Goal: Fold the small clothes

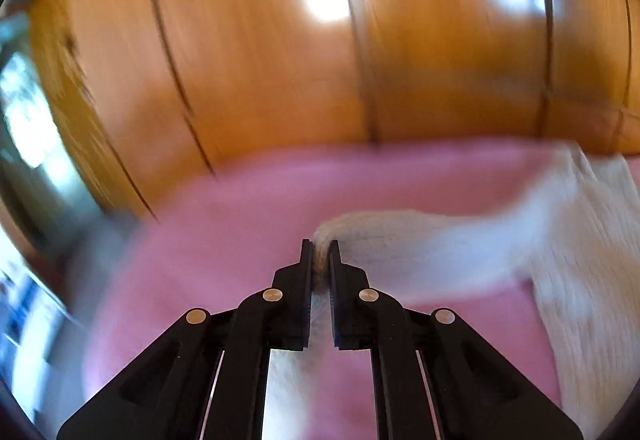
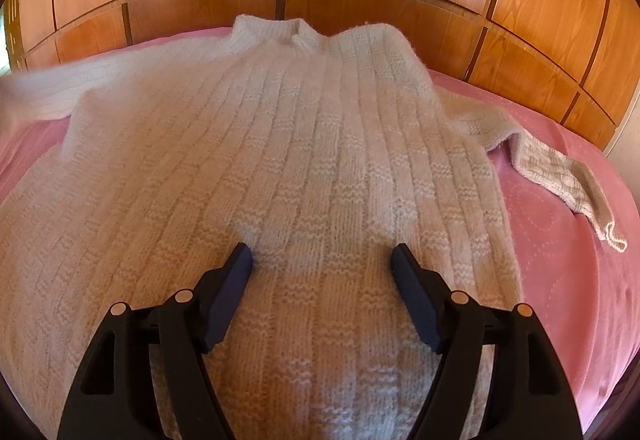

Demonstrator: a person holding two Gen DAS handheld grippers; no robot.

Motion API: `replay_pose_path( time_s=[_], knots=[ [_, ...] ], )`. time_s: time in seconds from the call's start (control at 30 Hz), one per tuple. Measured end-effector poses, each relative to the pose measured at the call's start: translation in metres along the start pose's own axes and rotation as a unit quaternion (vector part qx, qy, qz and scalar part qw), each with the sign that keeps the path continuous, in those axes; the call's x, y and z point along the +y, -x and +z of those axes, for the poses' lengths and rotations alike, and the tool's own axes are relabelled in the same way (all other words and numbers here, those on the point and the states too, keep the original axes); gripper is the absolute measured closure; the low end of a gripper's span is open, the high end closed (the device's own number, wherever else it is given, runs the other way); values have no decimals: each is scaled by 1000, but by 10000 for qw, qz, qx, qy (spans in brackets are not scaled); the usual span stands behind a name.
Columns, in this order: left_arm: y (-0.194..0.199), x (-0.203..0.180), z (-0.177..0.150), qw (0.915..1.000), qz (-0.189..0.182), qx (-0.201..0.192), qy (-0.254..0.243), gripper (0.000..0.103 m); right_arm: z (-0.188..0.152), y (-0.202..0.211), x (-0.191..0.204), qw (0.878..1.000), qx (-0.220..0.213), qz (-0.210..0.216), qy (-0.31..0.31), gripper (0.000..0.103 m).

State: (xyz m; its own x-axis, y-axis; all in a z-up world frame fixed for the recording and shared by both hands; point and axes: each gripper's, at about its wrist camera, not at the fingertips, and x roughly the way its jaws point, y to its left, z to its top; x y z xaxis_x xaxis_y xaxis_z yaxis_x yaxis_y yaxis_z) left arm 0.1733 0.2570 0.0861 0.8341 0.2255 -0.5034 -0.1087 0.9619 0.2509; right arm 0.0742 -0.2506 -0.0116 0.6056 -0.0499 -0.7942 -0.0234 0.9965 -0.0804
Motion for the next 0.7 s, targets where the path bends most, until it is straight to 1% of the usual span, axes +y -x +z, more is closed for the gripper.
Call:
replay_pose_path(
  time_s=[0.03, 0.07, 0.1, 0.13, 0.17, 0.2, 0.23, 0.3, 0.33, 0.37, 0.43, 0.47, 0.5, 0.53, 0.57, 0.6, 0.67, 0.7],
  knots=[
    [6, -2, 7, 9990, 288, -284, -173, 97, -1, -1, 1, 10000, -25, -20, -7, 30],
    [11, -7, 11, 9956, 628, -562, -397, 97, -1, -1, 1, 10000, -49, -33, -8, 29],
    [9, -13, 13, 9929, 823, -693, -506, 97, -1, -2, 0, 10000, -64, -42, -26, 29],
    [-3, -16, 13, 9920, 972, -619, -520, 97, -1, -3, -1, 10000, -63, -31, -37, 28],
    [-20, -15, 11, 9942, 927, -370, -403, 97, -1, -3, -2, 10000, -58, -19, -49, 28],
    [-47, -17, 5, 9957, 887, -37, -260, 97, 0, -4, -4, 10000, -50, -4, -58, 27],
    [-71, -23, -1, 9947, 900, 329, -370, 97, 0, -5, -5, 10000, -41, 11, -65, 27],
    [-105, -35, -12, 9891, 972, 895, -647, 96, 1, -5, -7, 10000, -31, 28, -51, 27],
    [-122, -38, -21, 9846, 979, 1263, -707, 96, 1, -5, -7, 10000, -24, 31, -46, 27],
    [-134, -41, -25, 9818, 989, 1494, -636, 96, 1, -6, -8, 10000, -17, 37, -41, 27],
    [-137, -35, -29, 9818, 910, 1649, -259, 93, 1, -6, -8, 10000, -25, 32, -50, 27],
    [-132, -31, -28, 9828, 881, 1623, -66, 87, 1, -6, -8, 10000, -29, 33, -57, 27],
    [-125, -24, -28, 9842, 842, 1552, 111, 72, 1, -5, -8, 10000, -41, 32, -65, 27],
    [-113, -18, -31, 9849, 849, 1482, 276, 61, 1, -5, -8, 10000, -34, 33, -49, 27],
    [-98, -14, -33, 9864, 829, 1352, 427, 42, 1, -5, -8, 10000, -44, 35, -53, 27],
    [-83, -13, -34, 9886, 732, 1192, 550, 37, 1, -5, -8, 10000, -49, 41, -58, 27],
    [-64, -30, -35, 9905, 450, 1119, 661, 37, 2, -5, -8, 10000, -25, 53, -43, 27],
    [-54, -33, -37, 9910, 192, 1091, 755, 37, 5, -4, -9, 10000, 7, 56, -25, 27]
  ],
)
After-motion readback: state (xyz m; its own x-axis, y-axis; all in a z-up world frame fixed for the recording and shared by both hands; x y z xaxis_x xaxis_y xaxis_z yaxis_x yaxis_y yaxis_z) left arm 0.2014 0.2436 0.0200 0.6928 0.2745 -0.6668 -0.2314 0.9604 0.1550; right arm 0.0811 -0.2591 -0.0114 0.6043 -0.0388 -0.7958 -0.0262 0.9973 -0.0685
